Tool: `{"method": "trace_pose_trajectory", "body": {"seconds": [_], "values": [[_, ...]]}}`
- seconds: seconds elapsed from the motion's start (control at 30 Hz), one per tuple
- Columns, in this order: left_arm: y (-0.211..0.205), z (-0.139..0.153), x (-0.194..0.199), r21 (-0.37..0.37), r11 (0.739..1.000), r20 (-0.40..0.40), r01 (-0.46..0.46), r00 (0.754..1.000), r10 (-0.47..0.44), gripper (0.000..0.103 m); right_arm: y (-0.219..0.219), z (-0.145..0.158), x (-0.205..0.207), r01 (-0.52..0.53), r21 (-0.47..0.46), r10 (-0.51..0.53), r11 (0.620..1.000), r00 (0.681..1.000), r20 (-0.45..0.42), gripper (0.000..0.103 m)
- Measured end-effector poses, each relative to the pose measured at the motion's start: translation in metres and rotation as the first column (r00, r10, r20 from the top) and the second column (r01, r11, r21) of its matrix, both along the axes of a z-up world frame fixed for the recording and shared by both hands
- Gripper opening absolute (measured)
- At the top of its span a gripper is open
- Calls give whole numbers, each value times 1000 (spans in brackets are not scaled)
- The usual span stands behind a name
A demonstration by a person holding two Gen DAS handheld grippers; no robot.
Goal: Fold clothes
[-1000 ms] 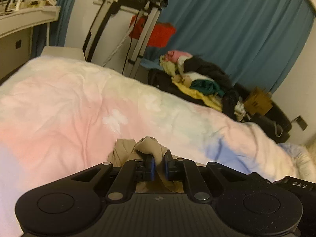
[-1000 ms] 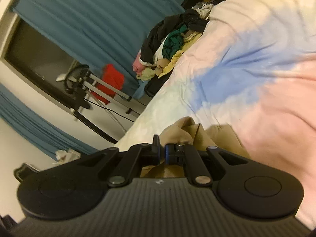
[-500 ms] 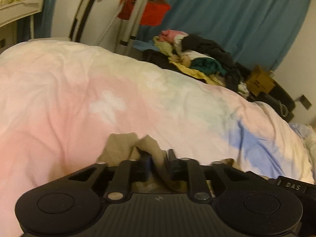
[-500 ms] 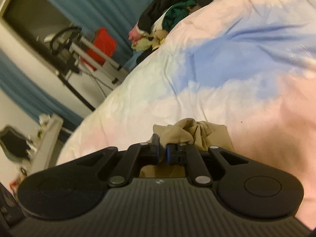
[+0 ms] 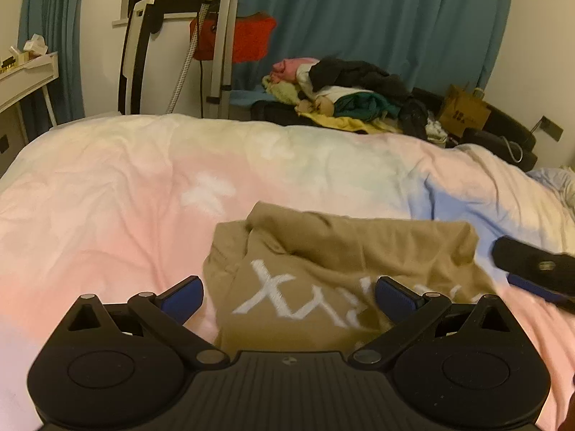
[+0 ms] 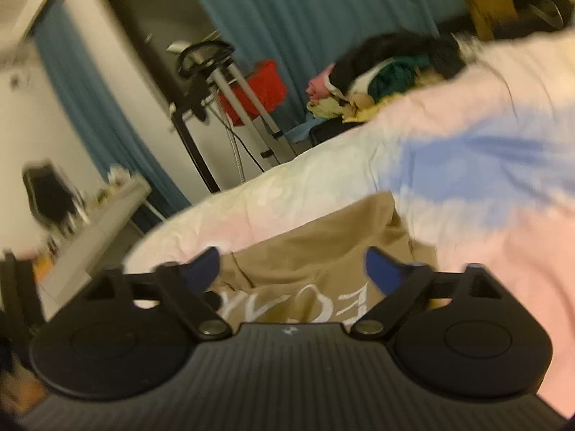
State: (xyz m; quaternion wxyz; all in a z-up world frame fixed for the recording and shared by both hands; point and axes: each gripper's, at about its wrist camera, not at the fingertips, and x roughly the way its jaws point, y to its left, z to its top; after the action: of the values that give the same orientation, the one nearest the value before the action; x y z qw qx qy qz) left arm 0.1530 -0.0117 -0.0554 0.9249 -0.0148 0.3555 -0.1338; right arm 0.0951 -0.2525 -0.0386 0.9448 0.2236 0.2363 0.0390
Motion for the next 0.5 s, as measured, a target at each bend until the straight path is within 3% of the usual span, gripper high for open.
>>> {"method": "trace_pose_trajectory", "body": {"seconds": [0.13, 0.33, 0.5], "values": [[-3, -12, 14, 37, 999, -13, -2, 1000, 3, 103, 7, -18, 24, -14, -135, 4, 991, 997, -72, 48], [-3, -37, 38, 26, 999, -96, -37, 995, 39, 102, 10, -52, 72, -5, -182, -28, 983, 984, -177, 47], [-12, -37, 31, 96, 995, -46, -25, 999, 29, 102, 10, -60, 78, 3, -167, -33, 986, 983, -181, 47]]}}
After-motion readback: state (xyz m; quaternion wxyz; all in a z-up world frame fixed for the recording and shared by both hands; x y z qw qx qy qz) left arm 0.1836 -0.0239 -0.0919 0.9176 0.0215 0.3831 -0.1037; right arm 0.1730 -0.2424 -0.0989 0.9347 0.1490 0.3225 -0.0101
